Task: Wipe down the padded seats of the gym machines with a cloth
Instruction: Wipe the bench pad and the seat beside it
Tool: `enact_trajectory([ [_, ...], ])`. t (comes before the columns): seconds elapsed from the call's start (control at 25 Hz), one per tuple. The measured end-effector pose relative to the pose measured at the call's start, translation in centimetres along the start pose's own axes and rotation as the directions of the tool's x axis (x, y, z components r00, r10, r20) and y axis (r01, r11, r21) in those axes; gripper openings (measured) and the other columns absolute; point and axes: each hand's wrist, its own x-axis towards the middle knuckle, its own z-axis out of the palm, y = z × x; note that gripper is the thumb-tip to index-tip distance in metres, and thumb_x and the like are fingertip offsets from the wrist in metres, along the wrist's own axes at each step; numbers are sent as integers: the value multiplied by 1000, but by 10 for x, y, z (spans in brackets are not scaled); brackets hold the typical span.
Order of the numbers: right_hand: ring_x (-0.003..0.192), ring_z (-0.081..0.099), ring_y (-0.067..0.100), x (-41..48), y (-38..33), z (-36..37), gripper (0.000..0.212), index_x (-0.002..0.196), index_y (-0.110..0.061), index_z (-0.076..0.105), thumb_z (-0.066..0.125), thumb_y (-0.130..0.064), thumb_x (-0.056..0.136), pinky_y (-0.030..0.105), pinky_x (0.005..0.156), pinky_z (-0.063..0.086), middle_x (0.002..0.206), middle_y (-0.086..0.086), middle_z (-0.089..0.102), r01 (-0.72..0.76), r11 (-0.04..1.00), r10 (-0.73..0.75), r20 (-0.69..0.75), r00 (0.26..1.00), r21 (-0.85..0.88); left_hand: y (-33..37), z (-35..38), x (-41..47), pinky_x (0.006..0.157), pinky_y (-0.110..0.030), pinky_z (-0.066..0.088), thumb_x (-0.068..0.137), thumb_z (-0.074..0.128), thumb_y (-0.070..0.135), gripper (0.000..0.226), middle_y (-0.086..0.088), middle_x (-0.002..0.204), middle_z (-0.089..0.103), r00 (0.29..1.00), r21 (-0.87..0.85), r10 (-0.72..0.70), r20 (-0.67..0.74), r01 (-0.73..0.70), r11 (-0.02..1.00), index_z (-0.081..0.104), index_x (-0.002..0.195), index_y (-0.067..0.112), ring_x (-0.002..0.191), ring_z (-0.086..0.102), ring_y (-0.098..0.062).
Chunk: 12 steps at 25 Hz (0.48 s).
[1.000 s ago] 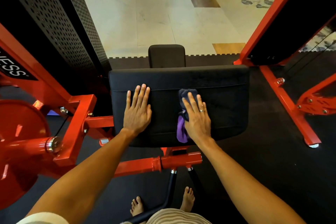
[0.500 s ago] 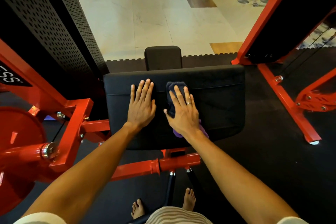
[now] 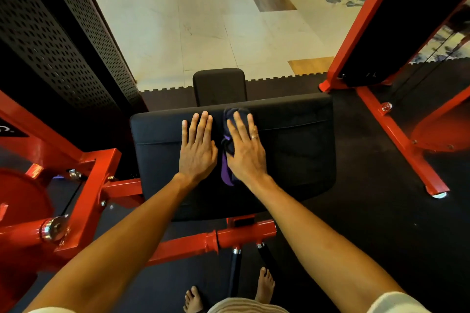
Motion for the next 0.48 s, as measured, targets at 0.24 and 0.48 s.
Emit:
enact_trajectory([
  [0.24,158,9,32,-31,75,-20,89,158,-18,35,77,-10,80,52,124,26,170,1,19,-144,989,144,-80,986,16,14,-1,28,128,-49,4,103,31,30,64,-12,169,12,994,23,86,64,-87,996,17,160,5,157,6,-24],
  [0.48,157,9,34,38,42,-23,80,155,-14,41,76,-9,84,47,127,15,168,4,25,-132,986,142,-88,986,105,17,6,25,127,-50,8,103,30,31,65,-11,169,10,997,90,65,44,-69,993,15,161,6,157,5,-23],
])
